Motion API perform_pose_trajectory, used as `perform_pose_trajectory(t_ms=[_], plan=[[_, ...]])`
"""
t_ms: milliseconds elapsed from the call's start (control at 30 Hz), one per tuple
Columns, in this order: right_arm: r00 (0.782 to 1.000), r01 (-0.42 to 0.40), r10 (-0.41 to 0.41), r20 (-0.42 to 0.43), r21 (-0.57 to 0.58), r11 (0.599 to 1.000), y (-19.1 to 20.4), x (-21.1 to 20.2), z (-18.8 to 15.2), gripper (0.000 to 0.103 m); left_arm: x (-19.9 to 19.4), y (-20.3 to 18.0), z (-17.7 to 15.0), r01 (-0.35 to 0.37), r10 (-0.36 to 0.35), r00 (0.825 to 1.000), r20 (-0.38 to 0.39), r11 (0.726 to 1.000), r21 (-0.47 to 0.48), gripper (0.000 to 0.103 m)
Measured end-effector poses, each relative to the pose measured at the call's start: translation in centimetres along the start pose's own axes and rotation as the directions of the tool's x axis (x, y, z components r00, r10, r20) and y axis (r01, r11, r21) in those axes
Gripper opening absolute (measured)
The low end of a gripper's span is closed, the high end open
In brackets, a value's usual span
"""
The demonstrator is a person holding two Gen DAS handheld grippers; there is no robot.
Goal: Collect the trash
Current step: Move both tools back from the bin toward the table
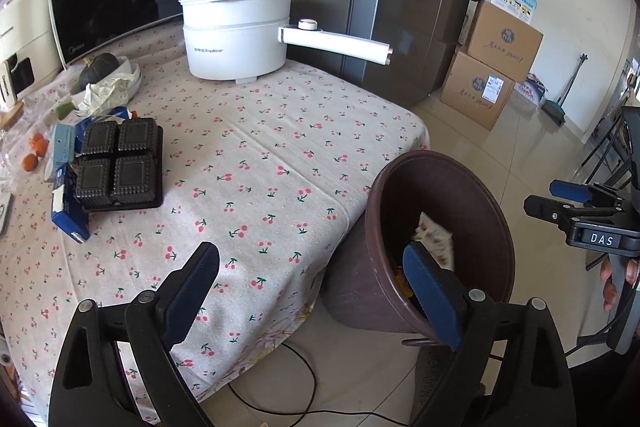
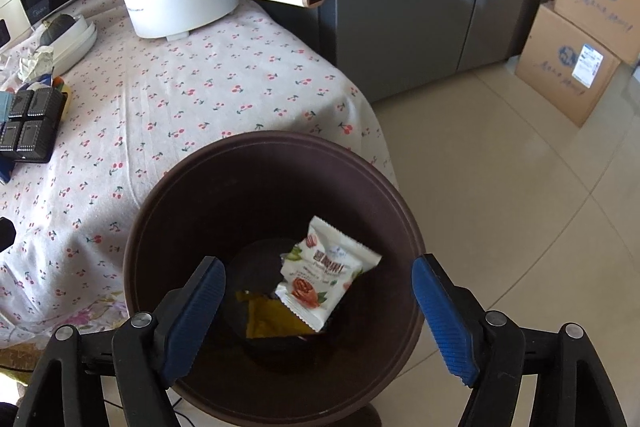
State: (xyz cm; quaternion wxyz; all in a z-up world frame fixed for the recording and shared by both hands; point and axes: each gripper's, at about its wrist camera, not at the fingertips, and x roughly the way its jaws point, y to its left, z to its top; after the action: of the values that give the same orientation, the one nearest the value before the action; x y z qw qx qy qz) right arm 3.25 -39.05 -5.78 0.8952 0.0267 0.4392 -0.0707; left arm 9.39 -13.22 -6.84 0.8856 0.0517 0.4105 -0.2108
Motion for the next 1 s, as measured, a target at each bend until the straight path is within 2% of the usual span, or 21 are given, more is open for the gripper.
perform_pose_trajectory(t_ms=[633, 867, 1000], plan=[[0.998, -0.056, 0.057, 0.041, -0.036, 0.998, 5.3, 0.0, 2.7, 0.085, -2.6, 6.3, -0.1, -0.072, 0.074, 0.997, 0.019, 0.992, -0.102, 0.095], [0.994, -0.097, 0.1, 0.051, -0.063, 0.993, 9.1, 0.5, 4.0, 0.087, -4.0, 10.3, -0.6, -0.134, 0.139, 0.99, 0.026, 0.978, -0.16, 0.095], [0.99, -0.124, 0.129, 0.052, -0.084, 0.989, 11.6, 1.1, 4.5, 0.09, -5.0, 12.9, -0.9, -0.193, 0.204, 0.978, 0.039, 0.962, -0.195, 0.099]])
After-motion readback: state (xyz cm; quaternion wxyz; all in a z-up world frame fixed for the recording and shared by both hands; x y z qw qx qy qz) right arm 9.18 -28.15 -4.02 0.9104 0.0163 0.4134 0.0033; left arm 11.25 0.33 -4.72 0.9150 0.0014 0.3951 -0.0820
